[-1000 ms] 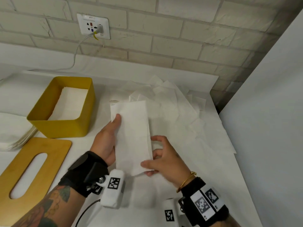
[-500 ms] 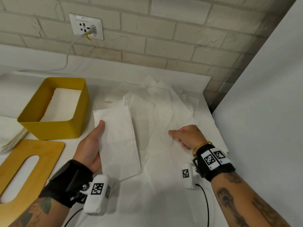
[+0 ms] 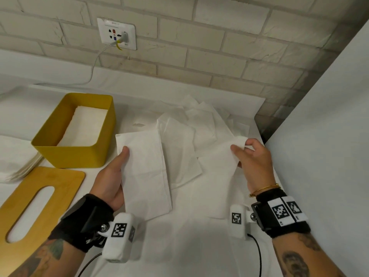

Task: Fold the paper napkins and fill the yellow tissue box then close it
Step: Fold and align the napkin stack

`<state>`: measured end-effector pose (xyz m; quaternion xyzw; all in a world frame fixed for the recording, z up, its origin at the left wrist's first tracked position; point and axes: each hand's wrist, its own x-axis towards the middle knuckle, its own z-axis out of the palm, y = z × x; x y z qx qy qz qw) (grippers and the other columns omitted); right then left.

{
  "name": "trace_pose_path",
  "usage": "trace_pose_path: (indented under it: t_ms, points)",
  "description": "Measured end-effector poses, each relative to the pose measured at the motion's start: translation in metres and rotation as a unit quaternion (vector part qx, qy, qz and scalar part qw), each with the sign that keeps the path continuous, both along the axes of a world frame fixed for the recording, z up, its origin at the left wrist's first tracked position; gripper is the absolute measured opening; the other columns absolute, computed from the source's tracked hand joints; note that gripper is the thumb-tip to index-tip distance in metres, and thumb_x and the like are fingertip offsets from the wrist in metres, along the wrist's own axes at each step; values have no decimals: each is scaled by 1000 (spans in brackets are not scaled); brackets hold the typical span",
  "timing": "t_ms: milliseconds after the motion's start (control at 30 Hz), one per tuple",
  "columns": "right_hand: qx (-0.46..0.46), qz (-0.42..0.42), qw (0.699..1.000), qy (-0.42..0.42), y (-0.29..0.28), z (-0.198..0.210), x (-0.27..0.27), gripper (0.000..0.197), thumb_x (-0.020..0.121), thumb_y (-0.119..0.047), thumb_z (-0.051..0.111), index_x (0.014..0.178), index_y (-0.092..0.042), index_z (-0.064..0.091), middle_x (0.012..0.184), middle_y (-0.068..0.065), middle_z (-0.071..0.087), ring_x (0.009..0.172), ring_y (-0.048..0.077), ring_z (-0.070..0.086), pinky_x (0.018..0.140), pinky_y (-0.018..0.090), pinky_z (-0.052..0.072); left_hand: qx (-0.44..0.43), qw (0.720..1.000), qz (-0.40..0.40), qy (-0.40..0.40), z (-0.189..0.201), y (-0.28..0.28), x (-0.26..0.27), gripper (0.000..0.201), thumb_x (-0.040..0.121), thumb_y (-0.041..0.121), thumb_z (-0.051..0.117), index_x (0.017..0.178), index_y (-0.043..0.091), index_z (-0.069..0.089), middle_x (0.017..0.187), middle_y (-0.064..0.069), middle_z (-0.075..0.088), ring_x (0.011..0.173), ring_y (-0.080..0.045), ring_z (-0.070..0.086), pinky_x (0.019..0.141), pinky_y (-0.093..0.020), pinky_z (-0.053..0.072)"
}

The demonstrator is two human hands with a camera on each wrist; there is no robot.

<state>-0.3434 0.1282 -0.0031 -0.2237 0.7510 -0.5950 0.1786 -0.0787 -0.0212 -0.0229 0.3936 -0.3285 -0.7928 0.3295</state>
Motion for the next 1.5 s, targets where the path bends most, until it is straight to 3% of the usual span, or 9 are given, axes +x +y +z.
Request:
trace_pose_path:
  t_ms: [133, 267, 400, 533, 667, 900, 1167, 1333, 1500]
  points:
    - [-134, -10, 991, -4, 4, 33, 5, 18, 93, -4, 67, 102, -19, 63, 92, -9, 79, 87, 9, 74, 86, 42, 59, 0, 1000, -16, 6, 2, 3, -8, 30, 102, 39, 53, 116, 17, 68, 108, -5, 78, 96, -20, 75, 83, -41, 53]
    - [-213, 73, 974, 27, 6, 65, 27, 24, 92, 2, 65, 104, -19, 66, 96, -6, 79, 95, 13, 74, 85, 36, 61, 10, 999, -41, 20, 4, 2, -15, 39, 103, 40, 51, 128, 14, 65, 119, -8, 75, 106, -24, 73, 88, -43, 53]
    - [-143, 235, 959, 66, 11, 76, 64, 24, 80, -12, 72, 103, -19, 67, 98, -4, 79, 93, 13, 75, 80, 25, 59, 0, 997, -65, 43, 8, 3, -23, 38, 105, 37, 47, 130, 14, 63, 122, -9, 73, 109, -24, 72, 87, -40, 58]
    - [-104, 352, 930, -31, 6, 74, 90, 31, 74, -10, 74, 104, -11, 67, 98, 8, 79, 89, 24, 76, 80, 33, 61, 4, 994, -89, 56, 10, 8, -31, 44, 97, 40, 53, 126, 9, 64, 120, -15, 72, 108, -27, 71, 85, -38, 57]
    - [-107, 287, 948, -89, -14, 57, 94, 39, 77, -10, 76, 113, -15, 64, 101, 11, 78, 95, 25, 75, 86, 35, 60, -16, 992, -112, 61, 10, 16, -35, 34, 94, 28, 54, 116, 7, 69, 116, -18, 73, 97, -26, 74, 77, -34, 61]
    - [-69, 154, 980, -102, -35, 18, 88, 44, 89, -6, 74, 124, -28, 57, 107, 5, 77, 102, 21, 74, 92, 38, 57, 8, 988, -139, 73, 8, 28, -38, 58, 104, 53, 37, 139, 11, 59, 133, -14, 67, 124, -30, 63, 109, -48, 45]
    - [-22, 143, 987, -72, -38, 3, 84, 47, 86, -20, 79, 121, -42, 56, 115, 4, 74, 108, 18, 70, 99, 39, 54, -2, 985, -152, 77, 9, 32, -40, 70, 101, 63, 24, 138, 15, 58, 131, -13, 68, 123, -27, 65, 103, -44, 48]
    - [-11, 137, 987, -85, -41, -2, 86, 52, 71, -38, 80, 115, -51, 55, 118, 8, 72, 110, 21, 69, 102, 47, 53, -34, 983, -172, 50, 9, 34, -41, 45, 107, 39, 40, 129, 8, 63, 125, -13, 71, 117, -26, 68, 100, -41, 49]
    - [11, 163, 981, -102, -36, -10, 92, 74, 69, -23, 91, 126, -42, 48, 114, 2, 73, 102, 15, 72, 91, 41, 60, -48, 985, -163, 24, 6, 28, -42, 43, 108, 36, 39, 132, 8, 60, 123, -14, 72, 114, -29, 70, 96, -43, 53]
